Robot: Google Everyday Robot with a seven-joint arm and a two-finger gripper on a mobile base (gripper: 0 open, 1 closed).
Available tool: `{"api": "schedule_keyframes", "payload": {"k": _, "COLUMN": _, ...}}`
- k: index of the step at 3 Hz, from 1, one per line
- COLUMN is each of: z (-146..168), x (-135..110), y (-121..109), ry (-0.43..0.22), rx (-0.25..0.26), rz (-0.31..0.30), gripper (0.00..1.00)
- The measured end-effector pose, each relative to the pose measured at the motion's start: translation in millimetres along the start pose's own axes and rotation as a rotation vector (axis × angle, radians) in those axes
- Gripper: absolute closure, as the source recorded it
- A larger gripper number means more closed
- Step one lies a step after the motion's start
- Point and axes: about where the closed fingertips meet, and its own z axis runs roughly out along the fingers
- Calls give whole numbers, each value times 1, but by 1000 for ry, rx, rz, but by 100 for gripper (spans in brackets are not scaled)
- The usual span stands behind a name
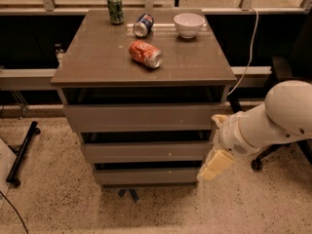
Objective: Open middle drawer
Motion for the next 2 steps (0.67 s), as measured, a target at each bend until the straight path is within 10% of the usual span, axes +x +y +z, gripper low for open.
{"api": "schedule_keyframes", "payload": {"k": 2, "z": 39, "x": 0, "y": 4, "ry": 13, "rx": -14, "rz": 36, "gripper": 0}}
